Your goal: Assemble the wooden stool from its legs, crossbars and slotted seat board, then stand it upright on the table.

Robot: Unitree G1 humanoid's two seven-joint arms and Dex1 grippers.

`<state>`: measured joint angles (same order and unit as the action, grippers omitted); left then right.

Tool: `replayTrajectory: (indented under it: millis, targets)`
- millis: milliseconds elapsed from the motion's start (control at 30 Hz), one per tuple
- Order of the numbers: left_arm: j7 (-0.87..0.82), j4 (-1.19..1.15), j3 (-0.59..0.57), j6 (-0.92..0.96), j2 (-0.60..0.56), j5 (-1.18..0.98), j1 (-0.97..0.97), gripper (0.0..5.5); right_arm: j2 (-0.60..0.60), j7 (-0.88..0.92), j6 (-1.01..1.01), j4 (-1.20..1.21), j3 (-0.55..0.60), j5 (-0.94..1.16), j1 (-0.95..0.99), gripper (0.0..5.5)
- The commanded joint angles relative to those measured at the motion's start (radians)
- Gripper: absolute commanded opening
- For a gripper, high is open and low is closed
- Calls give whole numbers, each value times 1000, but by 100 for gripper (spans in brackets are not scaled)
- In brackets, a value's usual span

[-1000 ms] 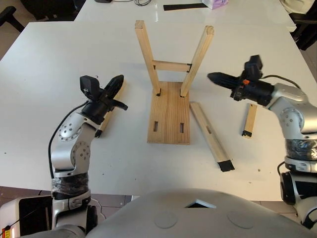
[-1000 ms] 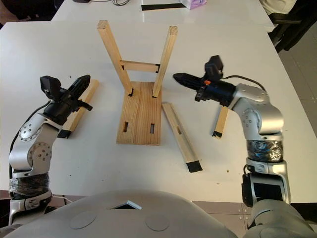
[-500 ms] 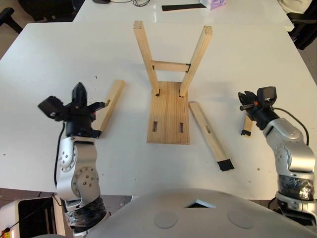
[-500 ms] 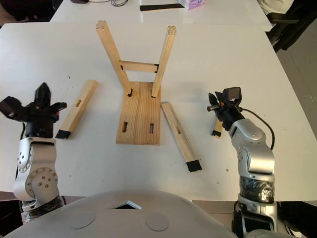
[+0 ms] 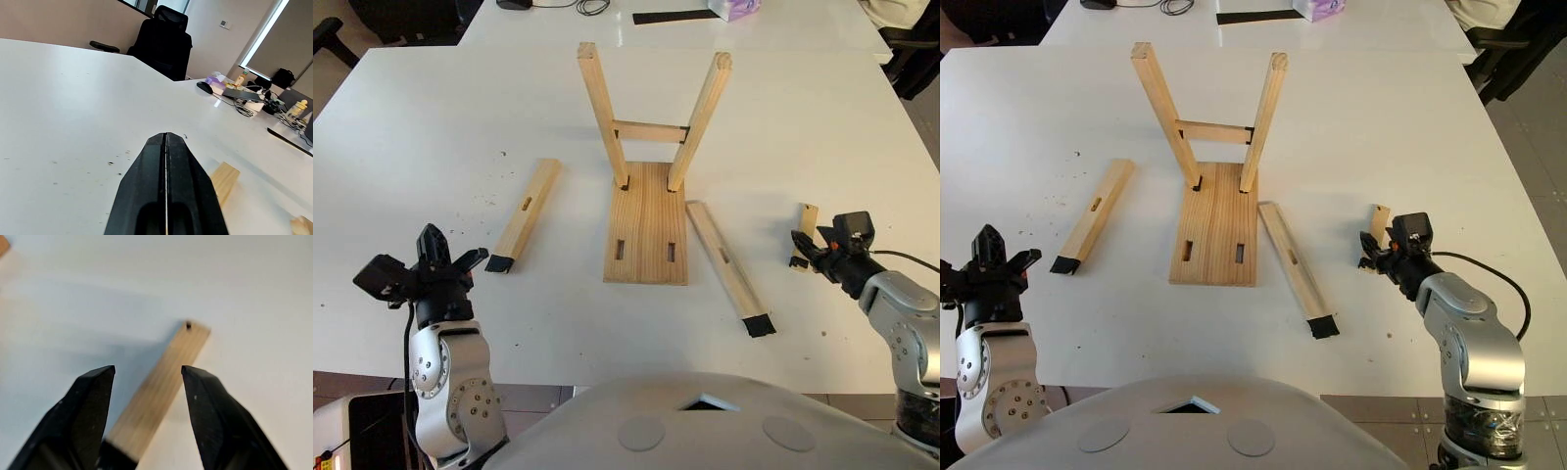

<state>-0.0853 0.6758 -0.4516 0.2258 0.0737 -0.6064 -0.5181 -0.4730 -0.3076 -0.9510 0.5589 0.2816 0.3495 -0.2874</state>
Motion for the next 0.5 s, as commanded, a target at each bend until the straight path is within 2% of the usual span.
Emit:
replayTrajectory:
  millis: [33,233,400,500]
  targets:
    - [-13,15,-24,-6,10,-4,-54,0,-10,2,-103,49,34,41,29,252]
    - [1,-3,-21,13,-24,-3,-45,0,44,54,-199,79,61,61,59,252]
    - [5,-46,-7,26,-60,10,16,0,118,114,-279,94,110,56,60,319]
    - [3,-48,2,30,-66,16,25,0,136,145,-304,96,114,35,62,319]
